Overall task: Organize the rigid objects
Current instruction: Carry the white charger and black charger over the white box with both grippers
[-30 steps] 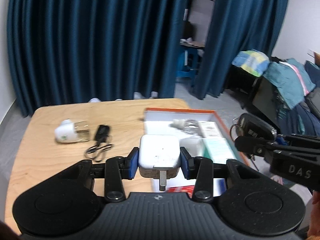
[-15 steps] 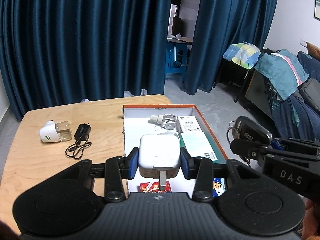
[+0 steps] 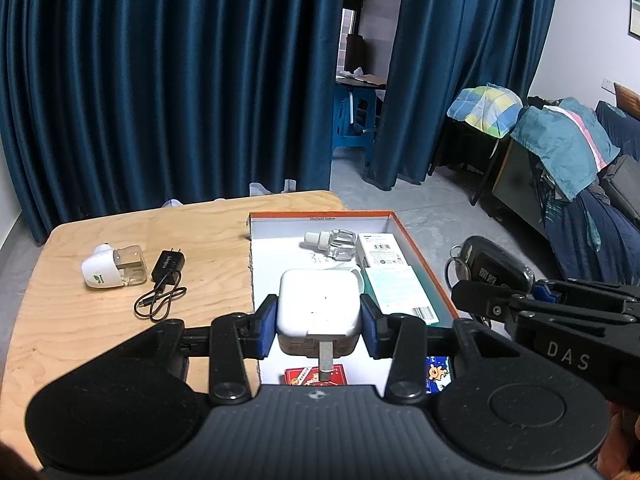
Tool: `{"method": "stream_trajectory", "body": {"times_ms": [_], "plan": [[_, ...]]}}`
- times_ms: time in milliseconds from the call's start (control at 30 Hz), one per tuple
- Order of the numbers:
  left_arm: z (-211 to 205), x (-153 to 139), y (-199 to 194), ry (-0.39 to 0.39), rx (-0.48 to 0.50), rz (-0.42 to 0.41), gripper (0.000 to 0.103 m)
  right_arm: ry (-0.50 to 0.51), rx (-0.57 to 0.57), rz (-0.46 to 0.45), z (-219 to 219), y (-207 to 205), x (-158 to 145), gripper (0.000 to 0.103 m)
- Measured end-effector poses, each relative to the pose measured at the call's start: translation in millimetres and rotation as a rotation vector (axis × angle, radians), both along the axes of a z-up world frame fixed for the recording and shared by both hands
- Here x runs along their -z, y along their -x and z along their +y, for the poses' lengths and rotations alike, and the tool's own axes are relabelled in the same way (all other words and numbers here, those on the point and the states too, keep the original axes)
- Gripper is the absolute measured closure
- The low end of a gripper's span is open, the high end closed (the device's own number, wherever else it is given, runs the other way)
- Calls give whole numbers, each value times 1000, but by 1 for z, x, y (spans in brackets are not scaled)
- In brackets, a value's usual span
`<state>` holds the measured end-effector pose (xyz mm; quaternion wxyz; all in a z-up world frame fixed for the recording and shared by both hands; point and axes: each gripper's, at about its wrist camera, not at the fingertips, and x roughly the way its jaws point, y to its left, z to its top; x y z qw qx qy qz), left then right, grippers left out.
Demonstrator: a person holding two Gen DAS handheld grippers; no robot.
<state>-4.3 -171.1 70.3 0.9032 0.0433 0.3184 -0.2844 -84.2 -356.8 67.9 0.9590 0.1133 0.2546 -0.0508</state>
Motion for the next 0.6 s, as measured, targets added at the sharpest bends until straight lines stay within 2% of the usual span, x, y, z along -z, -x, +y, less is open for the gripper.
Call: {"method": "stream_trajectory", "body": {"times_ms": [600], "plan": [[-1,1,-2,-3,3,0,60,5,12,4,0,-2,0,79]]}}
